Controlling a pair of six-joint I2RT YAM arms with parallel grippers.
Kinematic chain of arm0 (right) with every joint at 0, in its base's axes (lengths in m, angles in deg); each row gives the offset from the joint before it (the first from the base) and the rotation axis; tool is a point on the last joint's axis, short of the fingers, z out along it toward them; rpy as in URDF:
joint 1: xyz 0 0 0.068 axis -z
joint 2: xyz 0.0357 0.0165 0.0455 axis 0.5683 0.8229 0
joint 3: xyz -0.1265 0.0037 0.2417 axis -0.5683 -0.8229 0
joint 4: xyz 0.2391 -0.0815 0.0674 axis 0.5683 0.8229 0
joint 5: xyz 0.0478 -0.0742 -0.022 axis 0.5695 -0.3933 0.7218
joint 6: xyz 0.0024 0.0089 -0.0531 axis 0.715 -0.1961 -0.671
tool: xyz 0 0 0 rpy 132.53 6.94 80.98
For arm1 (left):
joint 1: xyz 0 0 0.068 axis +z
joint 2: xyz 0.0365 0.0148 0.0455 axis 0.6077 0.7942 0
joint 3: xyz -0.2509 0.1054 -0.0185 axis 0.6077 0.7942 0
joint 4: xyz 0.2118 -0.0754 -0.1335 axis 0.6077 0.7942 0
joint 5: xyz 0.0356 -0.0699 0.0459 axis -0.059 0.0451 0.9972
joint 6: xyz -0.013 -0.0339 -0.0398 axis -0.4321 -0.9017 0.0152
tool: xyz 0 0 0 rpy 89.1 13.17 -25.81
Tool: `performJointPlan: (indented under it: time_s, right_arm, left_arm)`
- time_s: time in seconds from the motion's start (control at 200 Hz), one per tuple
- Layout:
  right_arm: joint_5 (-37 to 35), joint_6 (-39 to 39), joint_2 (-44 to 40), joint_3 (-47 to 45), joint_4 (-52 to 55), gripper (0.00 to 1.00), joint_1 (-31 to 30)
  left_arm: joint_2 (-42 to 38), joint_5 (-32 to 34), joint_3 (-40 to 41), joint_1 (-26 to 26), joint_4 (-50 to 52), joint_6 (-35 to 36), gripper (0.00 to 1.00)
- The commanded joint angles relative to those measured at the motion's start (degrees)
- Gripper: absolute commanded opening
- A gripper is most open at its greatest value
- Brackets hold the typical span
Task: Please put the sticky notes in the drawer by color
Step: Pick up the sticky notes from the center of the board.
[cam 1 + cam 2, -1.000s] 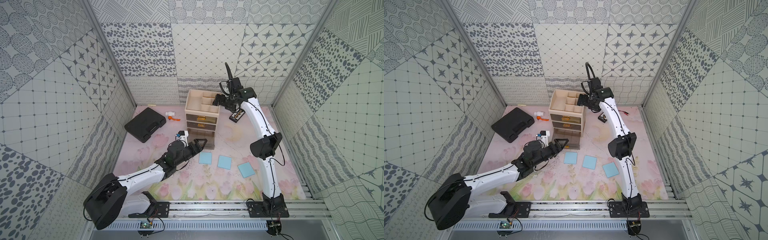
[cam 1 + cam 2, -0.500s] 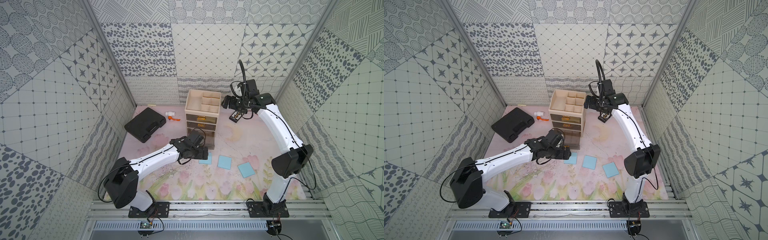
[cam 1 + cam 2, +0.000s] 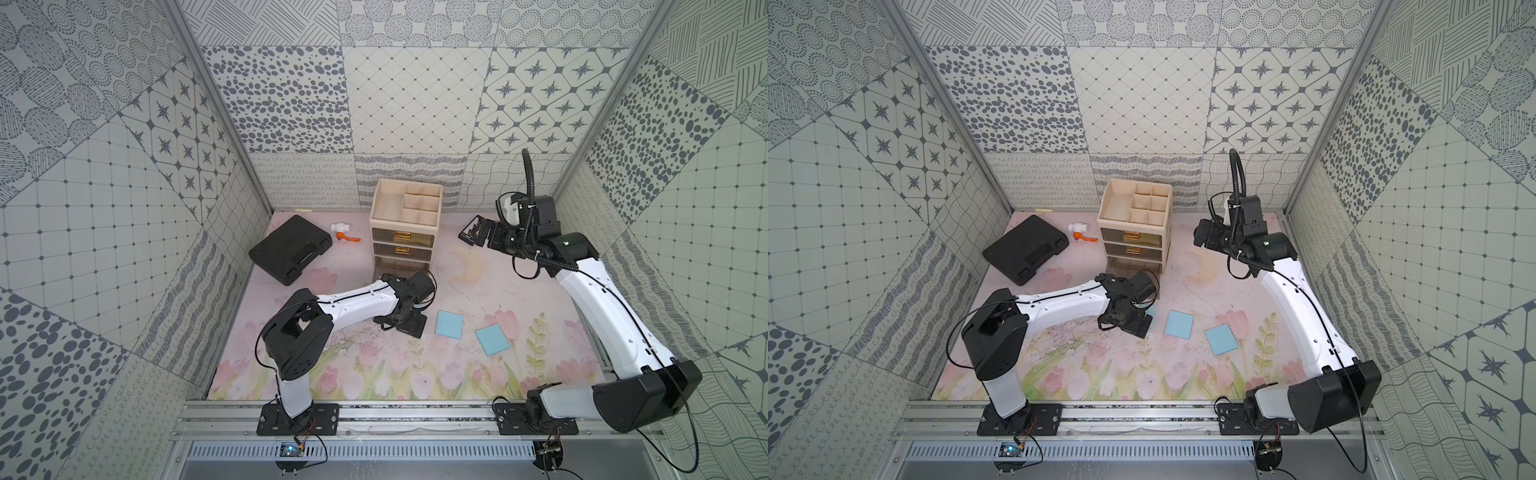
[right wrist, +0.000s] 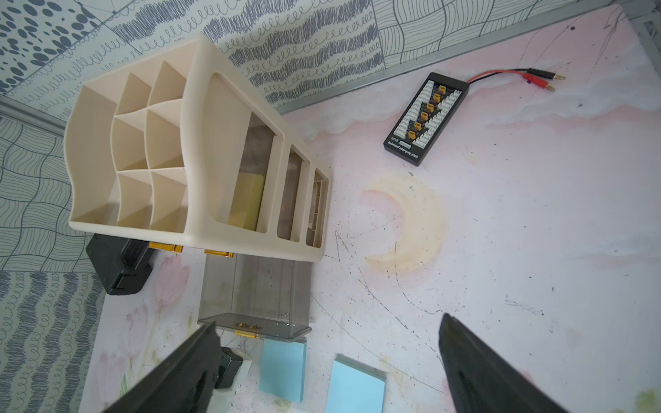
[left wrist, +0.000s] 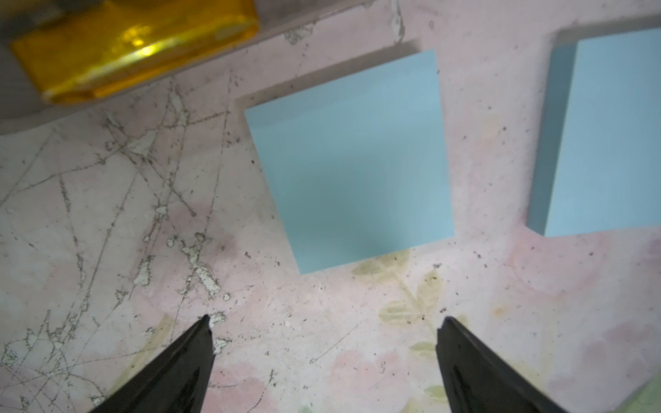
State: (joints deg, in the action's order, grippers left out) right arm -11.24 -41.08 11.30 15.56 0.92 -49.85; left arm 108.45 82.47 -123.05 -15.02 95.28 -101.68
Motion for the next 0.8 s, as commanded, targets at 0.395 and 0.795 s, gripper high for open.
performJointPlan:
  time_s: [0.395,0.795]
  right_arm:
    - [-0.2,-0.9,-5.3,-6.3,-3.3,0.99,1.1]
    - [0.9,-1.0,-5.8,-9.7,-4.0,0.99,1.1]
  left_arm:
    - [7.3,-3.7,-7.4,-0.7,0.7,-2.6,1.00]
    - [9.4,-4.0,-8.6,0.1,-0.8,-6.3,1.00]
